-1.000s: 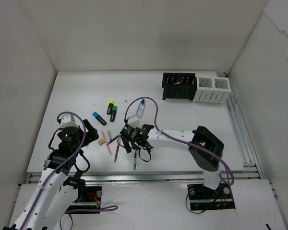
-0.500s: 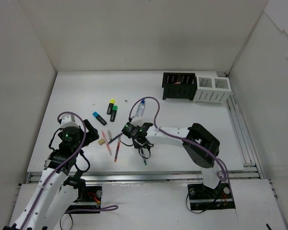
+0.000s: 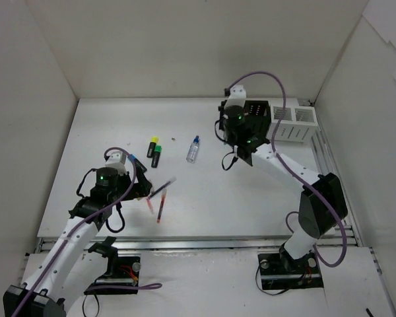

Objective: Sort the stationery into containers
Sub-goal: Place the pen in the storage box.

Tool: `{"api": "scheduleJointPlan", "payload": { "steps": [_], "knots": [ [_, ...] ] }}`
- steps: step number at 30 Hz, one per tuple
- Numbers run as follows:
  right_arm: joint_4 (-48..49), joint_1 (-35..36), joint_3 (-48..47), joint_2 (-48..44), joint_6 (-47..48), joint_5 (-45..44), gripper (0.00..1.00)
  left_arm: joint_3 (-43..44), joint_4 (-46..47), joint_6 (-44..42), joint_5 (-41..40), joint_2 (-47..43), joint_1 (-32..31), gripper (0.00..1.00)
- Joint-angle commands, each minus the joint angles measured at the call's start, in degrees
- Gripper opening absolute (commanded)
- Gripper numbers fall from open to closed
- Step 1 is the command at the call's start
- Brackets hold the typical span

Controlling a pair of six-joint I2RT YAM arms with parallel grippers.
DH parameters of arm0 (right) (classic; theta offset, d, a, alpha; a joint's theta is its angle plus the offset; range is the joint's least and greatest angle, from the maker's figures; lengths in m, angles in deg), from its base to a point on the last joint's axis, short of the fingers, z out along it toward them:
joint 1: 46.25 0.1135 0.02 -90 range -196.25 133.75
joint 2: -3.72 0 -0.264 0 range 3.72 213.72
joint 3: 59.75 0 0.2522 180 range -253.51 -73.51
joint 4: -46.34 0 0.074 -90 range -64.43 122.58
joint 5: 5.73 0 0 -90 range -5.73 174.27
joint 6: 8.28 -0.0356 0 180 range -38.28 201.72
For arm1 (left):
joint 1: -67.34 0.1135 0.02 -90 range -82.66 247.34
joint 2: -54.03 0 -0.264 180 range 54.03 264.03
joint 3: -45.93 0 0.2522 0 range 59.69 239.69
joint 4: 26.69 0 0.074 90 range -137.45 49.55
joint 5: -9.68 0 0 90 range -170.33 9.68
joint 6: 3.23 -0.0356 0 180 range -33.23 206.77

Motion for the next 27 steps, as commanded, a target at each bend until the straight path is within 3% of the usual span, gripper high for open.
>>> {"api": "scheduleJointPlan", "payload": {
  "steps": [1,6,13,18,22,25,26,27],
  "knots": [
    [27.65,-5.17,-1.54,1.96,16.63,-0.44,0.02,3.02,3.1,-2.01,0.72,2.3,-0.16,0.99],
    [36.08,-12.12,-15.51,15.38,24.37,4.91,0.02,3.98,2.75,-0.87,-2.62,5.46,-0.16,0.99],
    [44.72,-16.6,-28.61,29.04,24.65,5.19,0.06,6.09,1.69,0.89,-6.84,11.08,-0.16,0.99],
    [47.79,-18.36,-29.07,33.26,19.91,8.0,0.09,6.01,3.8,1.59,-7.29,13.37,0.37,0.99],
    [48.94,-18.54,-23.46,32.31,17.36,7.91,0.16,5.92,4.77,2.29,-7.11,14.7,0.9,0.99],
    [51.83,-18.28,-17.23,28.7,14.72,8.17,0.44,5.4,5.38,3.0,-7.55,15.14,0.9,0.99],
    [52.1,-17.93,-16.33,26.52,14.54,7.74,0.57,5.31,5.47,3.26,-7.64,15.23,0.9,0.99],
    [52.02,-17.23,-14.67,25.37,14.98,7.65,0.63,5.22,5.47,3.61,-7.64,15.23,1.51,1.0]
  ]
}}
